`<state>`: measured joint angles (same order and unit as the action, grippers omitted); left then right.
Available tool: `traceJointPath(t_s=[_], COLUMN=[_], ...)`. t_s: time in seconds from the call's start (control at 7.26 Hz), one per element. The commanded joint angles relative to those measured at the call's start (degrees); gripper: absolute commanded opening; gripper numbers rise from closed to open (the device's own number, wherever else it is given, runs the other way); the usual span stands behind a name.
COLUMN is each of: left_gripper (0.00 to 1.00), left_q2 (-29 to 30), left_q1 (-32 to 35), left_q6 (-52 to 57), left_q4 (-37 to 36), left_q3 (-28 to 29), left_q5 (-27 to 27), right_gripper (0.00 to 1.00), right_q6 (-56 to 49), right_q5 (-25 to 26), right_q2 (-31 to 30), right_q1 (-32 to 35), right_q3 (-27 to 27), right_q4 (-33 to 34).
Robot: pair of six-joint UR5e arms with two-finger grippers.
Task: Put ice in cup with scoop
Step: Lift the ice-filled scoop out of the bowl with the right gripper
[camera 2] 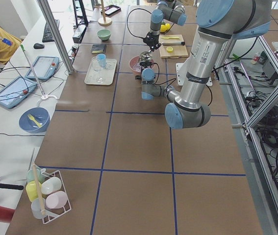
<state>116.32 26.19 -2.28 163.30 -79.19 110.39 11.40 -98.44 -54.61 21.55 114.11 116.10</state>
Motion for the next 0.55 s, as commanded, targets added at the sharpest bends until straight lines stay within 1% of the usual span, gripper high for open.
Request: traceJointPath(t_s=[0.0, 0.14, 0.28, 0.41], left_gripper=[1.00, 1.00, 1.00, 1.00], left_q2=[0.05, 0.05, 0.05, 0.05], left_q1=[0.00, 0.00, 0.00, 0.00], left_q6=[0.00, 0.00, 0.00, 0.00], left_q4=[0.00, 0.00, 0.00, 0.00], left_q3=[0.00, 0.00, 0.00, 0.00], left_q5=[0.00, 0.00, 0.00, 0.00], right_gripper=[0.00, 0.00, 0.00, 0.00], right_q6=[4.20, 5.81, 5.82, 5.39], right_q5=[-1.04, -2.97, -4.55, -5.00], right_q2=[-1.29, -1.03, -0.77, 0.80], right_q1=[0.77, 2.77, 5.75, 8.22], right_q3=[2.07, 2.08, 1.56, 1.38], right_q4=[-2.63, -2.02, 0.68, 4.19])
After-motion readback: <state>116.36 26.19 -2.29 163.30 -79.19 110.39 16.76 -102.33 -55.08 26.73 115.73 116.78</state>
